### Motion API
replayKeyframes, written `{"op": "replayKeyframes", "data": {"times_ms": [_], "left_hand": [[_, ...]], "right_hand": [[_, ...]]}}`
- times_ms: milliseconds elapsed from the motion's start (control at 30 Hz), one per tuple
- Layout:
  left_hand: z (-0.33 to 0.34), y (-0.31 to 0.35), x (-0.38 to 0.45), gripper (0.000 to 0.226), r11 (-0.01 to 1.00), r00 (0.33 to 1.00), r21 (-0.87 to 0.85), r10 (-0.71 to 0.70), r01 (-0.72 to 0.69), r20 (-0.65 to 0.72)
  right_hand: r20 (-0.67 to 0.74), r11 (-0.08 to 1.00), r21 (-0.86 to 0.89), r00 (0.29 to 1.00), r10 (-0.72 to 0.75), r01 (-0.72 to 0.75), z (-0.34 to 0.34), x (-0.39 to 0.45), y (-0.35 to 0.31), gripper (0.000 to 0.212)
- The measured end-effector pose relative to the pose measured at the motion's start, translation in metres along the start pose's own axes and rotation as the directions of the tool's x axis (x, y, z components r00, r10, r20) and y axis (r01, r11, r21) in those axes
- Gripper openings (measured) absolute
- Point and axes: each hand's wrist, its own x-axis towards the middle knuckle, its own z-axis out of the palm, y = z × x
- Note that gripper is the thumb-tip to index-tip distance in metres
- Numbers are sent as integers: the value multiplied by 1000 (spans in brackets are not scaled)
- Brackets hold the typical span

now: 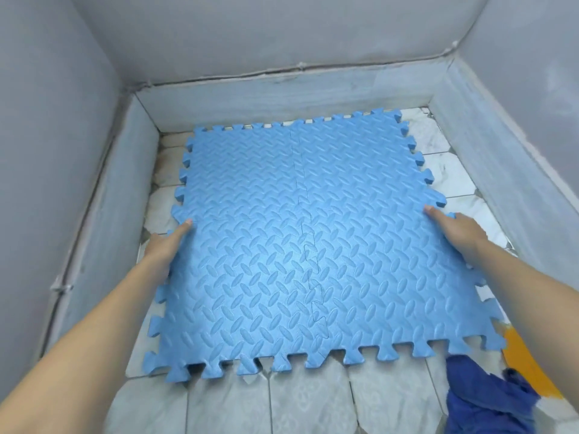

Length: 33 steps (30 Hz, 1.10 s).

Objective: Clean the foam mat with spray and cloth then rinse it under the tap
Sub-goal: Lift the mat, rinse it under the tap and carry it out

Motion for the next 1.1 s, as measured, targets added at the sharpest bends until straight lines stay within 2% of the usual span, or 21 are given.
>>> {"op": "replayKeyframes", "data": {"times_ms": [67,100,167,233,267,367,467,633,733,800,900,967,1033,1100], "left_hand": [[-7,12,2,82,993,998,-119,-1,7,57],[-9,15,4,77,988,999,-151,25,-18,43],[-12,20,5,91,981,999,-190,36,-34,10],[-17,17,5,111,974,999,-223,36,-36,-7],[-20,17,-1,112,970,999,-239,33,-36,-16],[-22,25,-20,88,956,995,-275,88,-99,-54],[-25,34,-24,54,949,981,-261,150,-178,-124],[-56,71,-20,59,931,959,-253,223,-262,-172],[-65,107,-36,50,876,917,-280,348,-392,-197],[-69,130,-48,62,880,921,-278,348,-386,-176],[-80,155,-52,45,889,948,-336,313,-312,-51],[-92,167,-46,45,889,961,-396,271,-228,57],[-102,181,-49,45,863,950,-452,298,-226,94],[-108,185,-48,45,840,944,-494,314,-225,105]], "right_hand": [[-29,999,45,999,-21,22,-2,1,-10,79],[-83,996,72,995,-49,55,-1,-1,-15,71],[-207,986,120,974,-91,117,1,-7,-21,66],[-283,969,165,950,-130,182,0,-12,-22,73],[-310,959,180,938,-158,221,-2,-13,-23,77],[-376,930,227,907,-190,289,-10,-12,-30,80],[-424,892,273,877,-226,362,-19,-17,-45,66],[-497,814,339,824,-271,472,-34,-9,-75,60],[-544,755,359,780,-309,549,-49,-6,-99,51],[-545,748,363,778,-313,555,-59,-8,-116,42],[-501,770,383,815,-290,510,-75,-12,-138,37],[-384,821,399,887,-256,410,-86,-10,-151,59],[-246,843,433,942,-230,319,-94,-7,-162,84],[-124,848,470,969,-212,245,-97,-10,-169,81]]}}
